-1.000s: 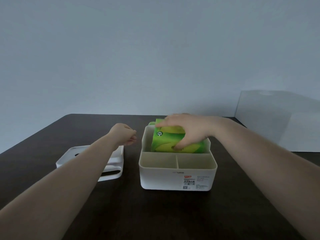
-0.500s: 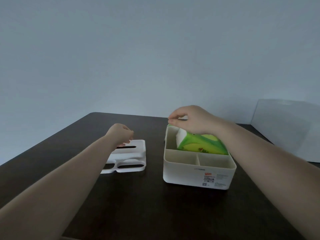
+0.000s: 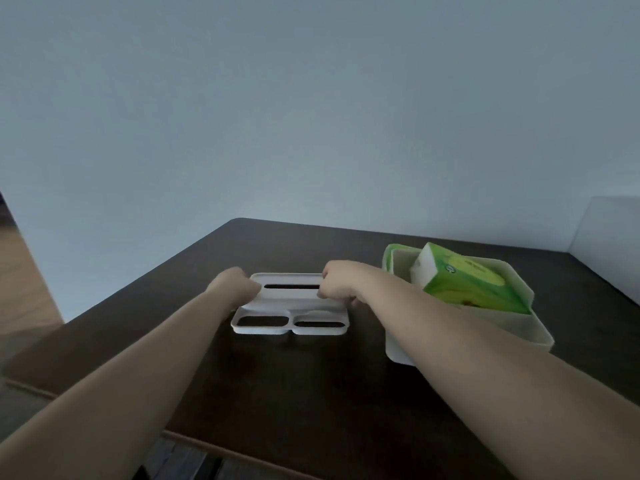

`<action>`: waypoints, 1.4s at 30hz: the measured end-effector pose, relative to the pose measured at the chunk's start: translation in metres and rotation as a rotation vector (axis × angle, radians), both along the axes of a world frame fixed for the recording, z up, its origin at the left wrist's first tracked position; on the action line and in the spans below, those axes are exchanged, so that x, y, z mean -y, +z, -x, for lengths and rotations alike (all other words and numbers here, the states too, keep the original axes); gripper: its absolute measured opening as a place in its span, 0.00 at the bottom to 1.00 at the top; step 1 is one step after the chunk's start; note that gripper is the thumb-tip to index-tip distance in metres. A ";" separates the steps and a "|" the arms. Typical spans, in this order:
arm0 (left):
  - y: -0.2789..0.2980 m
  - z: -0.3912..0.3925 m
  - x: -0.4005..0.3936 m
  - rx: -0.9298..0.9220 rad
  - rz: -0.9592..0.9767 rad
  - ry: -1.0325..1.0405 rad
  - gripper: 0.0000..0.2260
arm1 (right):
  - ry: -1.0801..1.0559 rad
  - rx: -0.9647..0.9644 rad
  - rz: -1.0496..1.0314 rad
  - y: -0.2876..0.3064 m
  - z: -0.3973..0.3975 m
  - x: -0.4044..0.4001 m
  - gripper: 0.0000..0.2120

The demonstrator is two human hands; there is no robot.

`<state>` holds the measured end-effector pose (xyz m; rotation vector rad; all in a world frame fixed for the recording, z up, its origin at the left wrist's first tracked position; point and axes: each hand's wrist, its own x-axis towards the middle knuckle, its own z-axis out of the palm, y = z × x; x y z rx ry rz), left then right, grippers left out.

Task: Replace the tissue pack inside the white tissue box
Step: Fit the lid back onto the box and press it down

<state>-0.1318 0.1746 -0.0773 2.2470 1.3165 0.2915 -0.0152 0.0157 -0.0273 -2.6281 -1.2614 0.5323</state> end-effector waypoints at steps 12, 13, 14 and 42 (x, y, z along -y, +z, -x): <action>0.018 -0.011 0.009 0.295 0.052 0.156 0.08 | -0.181 -0.066 -0.282 0.011 -0.014 0.004 0.19; 0.024 -0.012 0.011 0.302 0.051 0.152 0.09 | -0.179 -0.052 -0.315 0.018 -0.015 0.008 0.20; 0.030 -0.013 0.015 0.321 0.058 0.147 0.11 | -0.184 -0.045 -0.346 0.026 -0.018 0.012 0.20; 0.063 -0.128 0.173 0.323 -0.021 -0.231 0.09 | -0.633 0.015 -0.486 0.020 -0.132 0.204 0.10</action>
